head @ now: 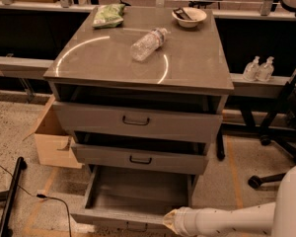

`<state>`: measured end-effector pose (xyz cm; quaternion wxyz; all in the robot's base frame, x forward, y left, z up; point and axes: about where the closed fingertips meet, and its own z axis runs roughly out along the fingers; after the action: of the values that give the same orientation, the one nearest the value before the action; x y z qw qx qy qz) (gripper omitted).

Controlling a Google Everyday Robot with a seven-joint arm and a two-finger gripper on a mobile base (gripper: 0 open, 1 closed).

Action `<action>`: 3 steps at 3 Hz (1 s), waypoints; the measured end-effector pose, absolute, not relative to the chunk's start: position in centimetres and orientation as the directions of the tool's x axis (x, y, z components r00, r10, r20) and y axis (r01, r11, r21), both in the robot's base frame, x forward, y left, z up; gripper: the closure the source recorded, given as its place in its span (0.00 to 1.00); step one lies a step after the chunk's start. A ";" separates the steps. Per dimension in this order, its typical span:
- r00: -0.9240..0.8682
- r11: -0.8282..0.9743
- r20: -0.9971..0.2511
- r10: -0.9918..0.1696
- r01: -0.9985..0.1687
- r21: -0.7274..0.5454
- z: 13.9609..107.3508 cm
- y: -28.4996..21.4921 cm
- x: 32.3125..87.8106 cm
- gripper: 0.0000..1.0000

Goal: Close bottom drawer

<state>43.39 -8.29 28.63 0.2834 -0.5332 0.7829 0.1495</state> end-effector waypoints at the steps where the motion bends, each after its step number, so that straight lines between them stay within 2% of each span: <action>1: -0.335 0.434 -0.595 -0.730 -0.901 -0.024 25.3 -9.6 42.1 1.00; 3: -0.384 0.454 -0.594 -0.708 -0.890 0.035 21.5 -9.6 40.7 1.00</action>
Offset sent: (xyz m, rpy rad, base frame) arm -0.0293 -0.0219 -0.0729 0.0410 0.1018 -0.1062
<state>40.70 -9.56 21.52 0.2579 -0.4916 0.8126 0.1773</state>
